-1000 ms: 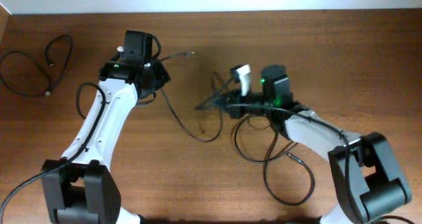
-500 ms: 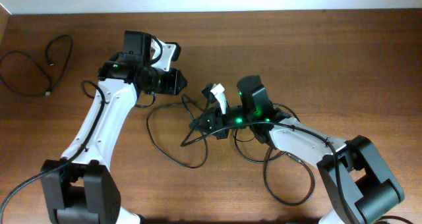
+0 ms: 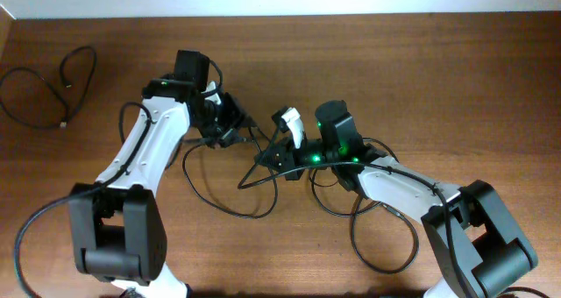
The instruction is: Untangle cables
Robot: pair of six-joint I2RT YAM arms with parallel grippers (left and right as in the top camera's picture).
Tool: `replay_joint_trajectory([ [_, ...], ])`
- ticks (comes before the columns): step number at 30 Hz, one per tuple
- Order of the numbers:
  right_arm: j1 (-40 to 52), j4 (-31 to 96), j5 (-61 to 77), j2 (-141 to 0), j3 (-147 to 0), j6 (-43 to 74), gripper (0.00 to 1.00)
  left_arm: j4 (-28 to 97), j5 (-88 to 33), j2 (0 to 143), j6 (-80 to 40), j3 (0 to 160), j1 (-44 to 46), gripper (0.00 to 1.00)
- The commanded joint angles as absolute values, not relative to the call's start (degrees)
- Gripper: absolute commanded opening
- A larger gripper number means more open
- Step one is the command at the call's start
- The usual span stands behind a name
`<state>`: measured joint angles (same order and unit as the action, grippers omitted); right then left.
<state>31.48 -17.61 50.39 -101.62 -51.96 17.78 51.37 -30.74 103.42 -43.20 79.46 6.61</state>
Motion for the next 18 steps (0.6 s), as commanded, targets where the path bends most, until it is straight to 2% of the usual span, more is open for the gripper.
replay_joint_trajectory([
  [1, 31.5, -17.8, 50.3, -100.6, -52.7, 17.1, 0.04, 51.3, -33.7, 105.0, -45.0, 79.5, 7.2, 0.33],
  [2, 31.5, -17.4, 50.3, -100.6, -52.7, 17.1, 0.04, 50.9, -33.7, 105.0, -45.0, 79.5, 7.9, 0.24],
  [3, 31.5, -16.8, 50.3, -100.6, -52.7, 17.1, 0.04, 50.7, -33.7, 105.0, -44.1, 79.5, 7.9, 0.02],
  [4, 31.5, -15.4, 50.3, -100.6, -52.7, 16.7, 0.07, 49.3, -33.7, 105.0, -40.0, 79.5, 7.4, 0.00],
  [5, 31.5, -13.3, 50.3, -100.6, -52.7, 16.6, 0.16, 47.4, -33.0, 105.0, -32.0, 79.6, 6.1, 0.00],
  [6, 31.4, -11.2, 50.2, -100.6, -52.7, 14.9, 0.33, 47.6, -30.2, 105.0, -25.0, 79.7, 4.7, 0.00],
  [7, 31.4, -9.7, 47.5, -100.6, -52.7, 15.0, 0.41, 48.8, -26.4, 105.0, -20.9, 79.7, 3.5, 0.00],
  [10, 31.5, -1.8, 36.7, -100.6, -52.7, 15.0, 0.59, 51.3, -19.1, 104.5, -11.1, 79.8, 3.2, 0.00],
  [13, 31.5, 2.2, 30.3, -100.7, -52.7, 15.0, 0.64, 53.1, -8.0, 103.9, -11.1, 79.8, 3.2, 0.00],
  [16, 31.5, 3.7, 28.1, -100.7, -52.7, 15.0, 0.69, 54.8, -7.6, 103.9, -18.2, 79.7, 3.7, 0.01],
  [18, 31.5, 5.7, 27.7, -100.7, -52.7, 15.0, 0.70, 55.3, -3.3, 103.9, -24.3, 79.5, 4.0, 0.00],
])
